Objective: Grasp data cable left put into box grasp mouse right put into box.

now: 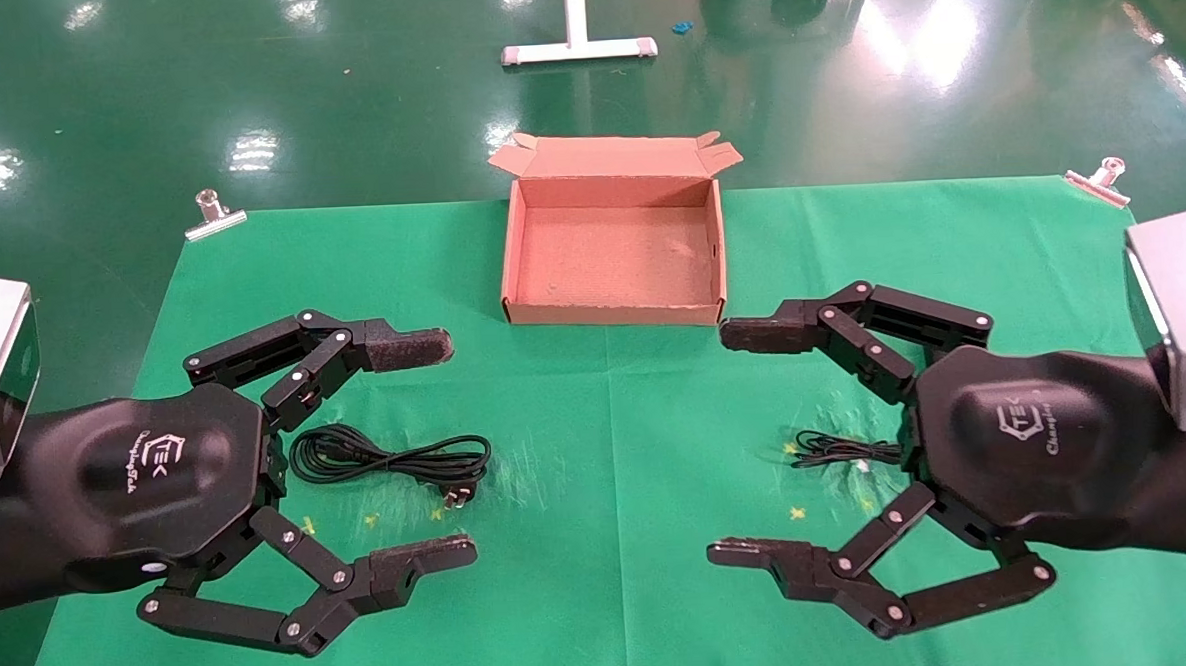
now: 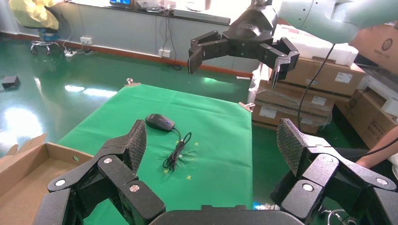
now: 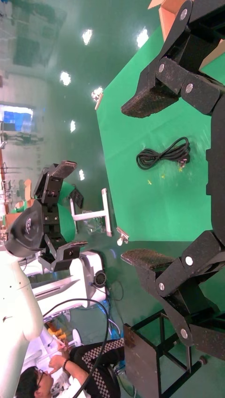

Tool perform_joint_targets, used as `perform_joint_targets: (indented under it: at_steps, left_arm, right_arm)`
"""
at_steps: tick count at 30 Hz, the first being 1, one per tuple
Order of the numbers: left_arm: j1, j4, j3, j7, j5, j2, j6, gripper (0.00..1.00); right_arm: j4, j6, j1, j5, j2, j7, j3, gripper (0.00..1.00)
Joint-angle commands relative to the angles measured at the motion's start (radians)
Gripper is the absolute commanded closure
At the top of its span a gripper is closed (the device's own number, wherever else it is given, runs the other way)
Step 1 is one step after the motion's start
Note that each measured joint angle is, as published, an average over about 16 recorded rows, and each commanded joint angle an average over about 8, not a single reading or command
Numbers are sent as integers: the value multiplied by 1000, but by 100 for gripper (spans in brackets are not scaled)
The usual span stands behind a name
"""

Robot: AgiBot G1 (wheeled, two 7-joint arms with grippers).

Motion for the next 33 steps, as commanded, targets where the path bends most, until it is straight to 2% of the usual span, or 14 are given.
perform_joint_targets:
  at_steps: [1, 33]
  left_arm:
    - [0, 0, 0, 0, 0, 0, 0, 0]
    - [0, 0, 0, 0, 0, 0, 0, 0]
  right_arm:
    - [0, 0, 0, 0, 0, 0, 0, 0]
    - [0, 0, 0, 0, 0, 0, 0, 0]
